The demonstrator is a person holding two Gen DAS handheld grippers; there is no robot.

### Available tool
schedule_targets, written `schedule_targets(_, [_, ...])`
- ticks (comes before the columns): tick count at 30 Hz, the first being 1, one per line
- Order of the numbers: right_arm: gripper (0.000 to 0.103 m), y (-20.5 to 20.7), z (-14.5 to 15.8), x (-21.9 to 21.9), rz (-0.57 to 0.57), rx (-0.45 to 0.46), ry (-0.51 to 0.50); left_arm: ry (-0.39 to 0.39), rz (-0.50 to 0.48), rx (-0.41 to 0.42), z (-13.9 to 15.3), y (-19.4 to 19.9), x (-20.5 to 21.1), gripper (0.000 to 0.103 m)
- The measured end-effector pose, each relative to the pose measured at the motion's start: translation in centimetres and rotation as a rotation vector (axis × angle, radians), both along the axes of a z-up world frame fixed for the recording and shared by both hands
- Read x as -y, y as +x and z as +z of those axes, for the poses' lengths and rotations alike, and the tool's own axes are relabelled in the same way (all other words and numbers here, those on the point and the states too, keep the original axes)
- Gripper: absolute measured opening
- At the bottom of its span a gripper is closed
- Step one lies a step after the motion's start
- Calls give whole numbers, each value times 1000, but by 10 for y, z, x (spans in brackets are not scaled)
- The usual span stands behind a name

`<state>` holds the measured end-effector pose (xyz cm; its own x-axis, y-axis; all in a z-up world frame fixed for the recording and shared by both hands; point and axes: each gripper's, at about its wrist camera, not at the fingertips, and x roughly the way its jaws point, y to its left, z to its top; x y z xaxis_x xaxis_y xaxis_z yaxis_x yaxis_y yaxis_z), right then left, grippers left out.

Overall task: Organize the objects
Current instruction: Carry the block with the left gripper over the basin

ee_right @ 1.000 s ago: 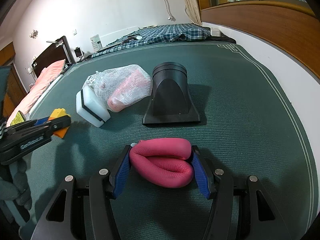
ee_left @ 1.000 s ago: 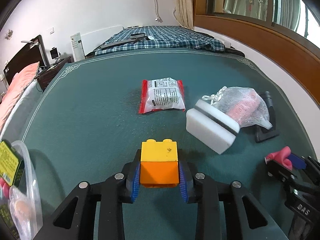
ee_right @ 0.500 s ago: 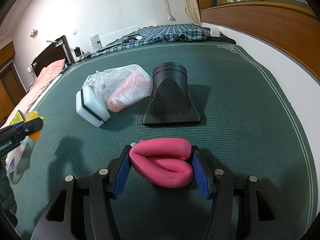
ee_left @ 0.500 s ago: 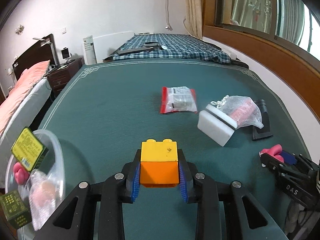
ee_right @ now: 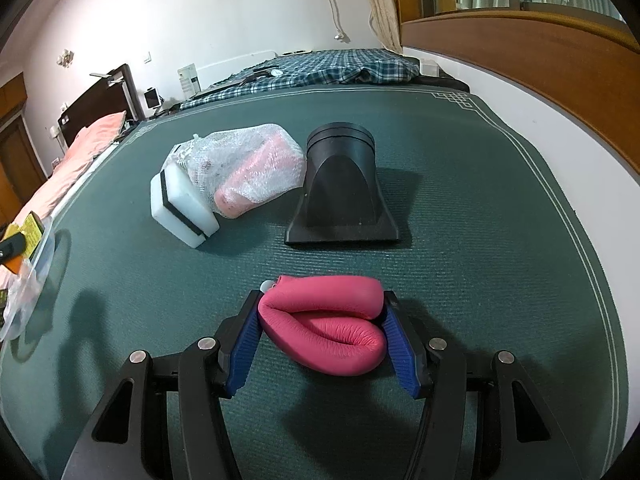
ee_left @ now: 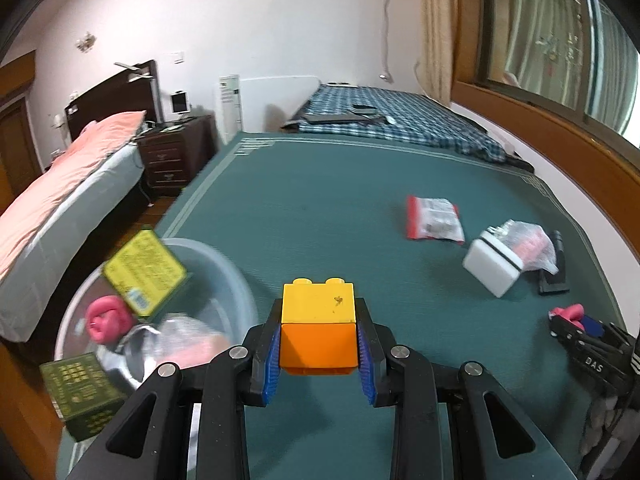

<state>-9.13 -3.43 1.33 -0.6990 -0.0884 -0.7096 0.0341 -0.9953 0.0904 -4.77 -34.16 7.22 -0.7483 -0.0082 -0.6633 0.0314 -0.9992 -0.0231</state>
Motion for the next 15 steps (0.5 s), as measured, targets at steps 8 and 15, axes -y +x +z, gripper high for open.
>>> schedule_targets(8, [59, 11, -1, 6, 11, 0, -6, 19, 101, -15, 3, 10, 49, 33])
schedule_targets(15, [58, 26, 1, 24, 53, 7, -32, 28, 166, -11, -2, 14, 81, 33])
